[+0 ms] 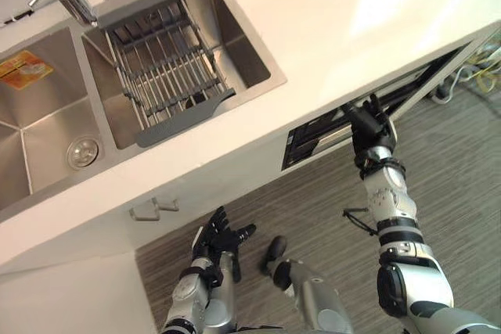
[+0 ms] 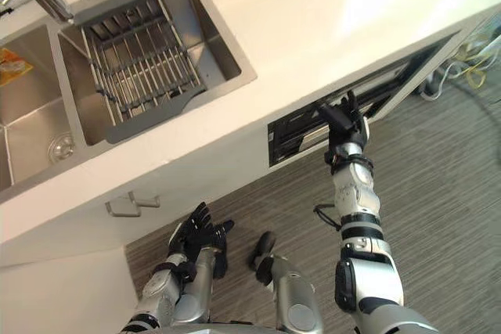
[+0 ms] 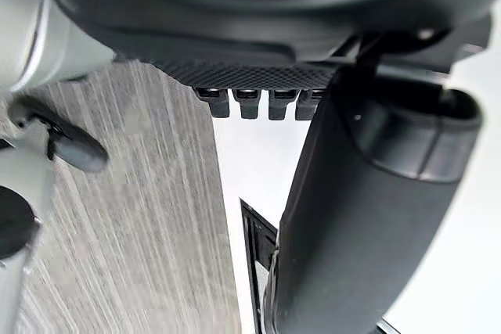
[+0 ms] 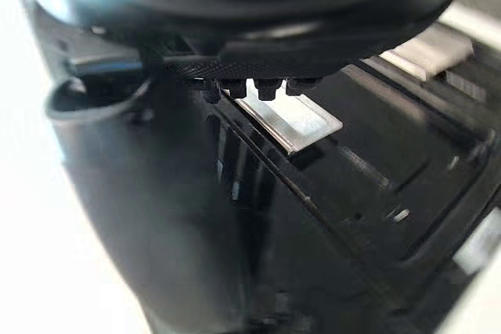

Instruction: Walk over to the sink, pick up the cup, carry it to the dishwasher, place the cup inside the dishwasher, then close the dishwasher door

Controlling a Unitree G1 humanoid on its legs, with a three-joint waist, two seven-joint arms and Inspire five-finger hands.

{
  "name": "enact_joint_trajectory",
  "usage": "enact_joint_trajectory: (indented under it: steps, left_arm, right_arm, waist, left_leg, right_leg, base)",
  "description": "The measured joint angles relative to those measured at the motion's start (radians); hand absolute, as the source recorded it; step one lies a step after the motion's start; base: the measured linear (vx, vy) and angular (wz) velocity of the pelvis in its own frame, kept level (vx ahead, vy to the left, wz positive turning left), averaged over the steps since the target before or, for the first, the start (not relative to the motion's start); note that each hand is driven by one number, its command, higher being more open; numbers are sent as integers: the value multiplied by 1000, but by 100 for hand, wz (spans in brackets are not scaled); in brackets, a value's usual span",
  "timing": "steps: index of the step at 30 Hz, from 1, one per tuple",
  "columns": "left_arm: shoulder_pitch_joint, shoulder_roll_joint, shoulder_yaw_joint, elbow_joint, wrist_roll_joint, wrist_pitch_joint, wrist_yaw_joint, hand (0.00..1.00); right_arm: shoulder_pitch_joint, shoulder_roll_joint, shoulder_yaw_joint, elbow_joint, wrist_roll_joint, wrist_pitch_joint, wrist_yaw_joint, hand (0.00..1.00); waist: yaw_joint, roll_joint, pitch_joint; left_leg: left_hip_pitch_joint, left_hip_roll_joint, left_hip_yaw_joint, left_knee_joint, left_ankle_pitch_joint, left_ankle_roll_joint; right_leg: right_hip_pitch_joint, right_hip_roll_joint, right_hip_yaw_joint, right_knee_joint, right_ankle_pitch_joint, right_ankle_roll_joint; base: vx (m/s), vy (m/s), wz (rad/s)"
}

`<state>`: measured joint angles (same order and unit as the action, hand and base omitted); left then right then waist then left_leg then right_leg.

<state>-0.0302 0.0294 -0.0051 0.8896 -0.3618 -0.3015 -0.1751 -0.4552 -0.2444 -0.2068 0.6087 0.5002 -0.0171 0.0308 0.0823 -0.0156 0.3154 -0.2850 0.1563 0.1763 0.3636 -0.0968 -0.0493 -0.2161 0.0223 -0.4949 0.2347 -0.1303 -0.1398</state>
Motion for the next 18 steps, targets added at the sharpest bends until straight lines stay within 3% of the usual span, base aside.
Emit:
enact_joint_trajectory:
  steps: [3,10,12,18]
  left_arm:
    - [16,24,-2,12,11,6,6,100]
    - [88,85,5,29,36,27,25,100]
    - [123,91,19,38,52,29,25,100]
    - [178,88,57,66,90,30,25,100]
  right_arm:
    - [145,0,23,-9,-67,-18,31,100]
    - [470,25,37,-28,-169,-45,35,100]
    - [567,65,41,-15,-228,-60,35,100]
    - [653,151,44,220,-329,-118,31,100]
  waist:
    - [-4,-20,-29]
    - [-48,-20,-66]
    - [-58,-23,-100]
    - [-69,-26,-178]
  left_leg:
    - [31,-8,-4,-22,-8,-12]
    - [90,-39,-11,-47,-33,-7]
    - [116,-48,-7,-61,-43,1]
    - [210,-88,-3,-153,-33,26]
  right_leg:
    - [27,5,15,-13,7,10]
    - [85,2,62,-69,30,68]
    - [106,-7,72,-80,36,80]
    - [174,-26,133,-113,60,122]
  base:
    - [85,63,-9]
    - [60,157,-19]
    - [76,203,-6]
    - [53,157,4]
